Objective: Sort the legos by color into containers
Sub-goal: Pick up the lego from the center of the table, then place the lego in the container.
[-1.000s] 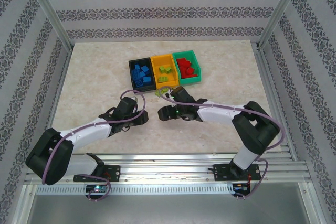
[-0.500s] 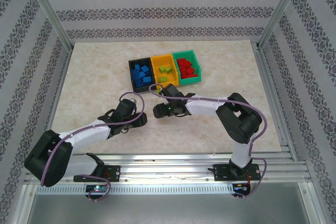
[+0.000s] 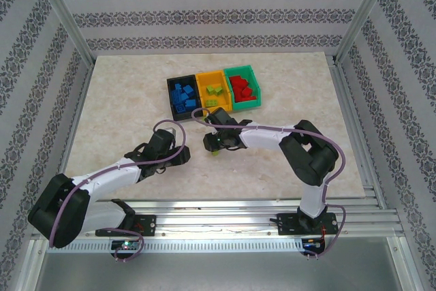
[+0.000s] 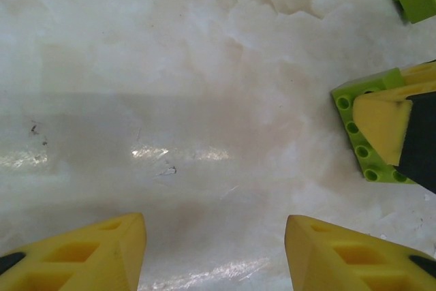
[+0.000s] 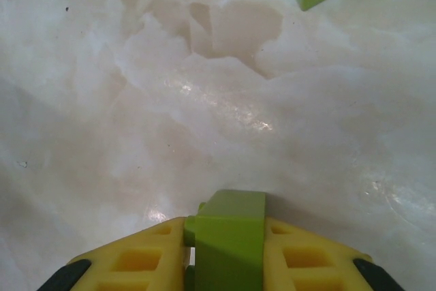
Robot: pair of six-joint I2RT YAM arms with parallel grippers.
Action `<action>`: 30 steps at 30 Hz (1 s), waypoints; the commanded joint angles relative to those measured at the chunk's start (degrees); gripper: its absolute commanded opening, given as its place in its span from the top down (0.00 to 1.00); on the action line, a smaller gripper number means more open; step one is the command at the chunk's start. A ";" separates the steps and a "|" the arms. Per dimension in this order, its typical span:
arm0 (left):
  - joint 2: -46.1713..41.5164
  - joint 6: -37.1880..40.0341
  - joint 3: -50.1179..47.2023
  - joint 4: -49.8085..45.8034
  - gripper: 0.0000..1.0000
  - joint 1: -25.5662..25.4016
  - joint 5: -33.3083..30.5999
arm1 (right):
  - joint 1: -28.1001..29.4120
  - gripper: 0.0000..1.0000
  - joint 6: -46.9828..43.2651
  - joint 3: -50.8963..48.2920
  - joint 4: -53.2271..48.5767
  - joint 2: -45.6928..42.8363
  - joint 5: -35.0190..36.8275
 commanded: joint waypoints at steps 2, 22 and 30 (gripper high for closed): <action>-1.09 -0.53 -0.65 0.64 0.44 -0.76 -0.91 | -2.21 0.76 -0.98 1.23 -0.49 -3.46 -1.95; -13.50 -2.96 -3.16 -7.28 0.44 -0.79 -3.38 | -15.31 0.69 -5.20 32.79 -3.79 11.52 -6.49; -17.91 -3.27 -4.16 -10.39 0.44 -0.75 -4.77 | -15.91 0.39 -4.77 33.40 -4.33 12.66 -8.60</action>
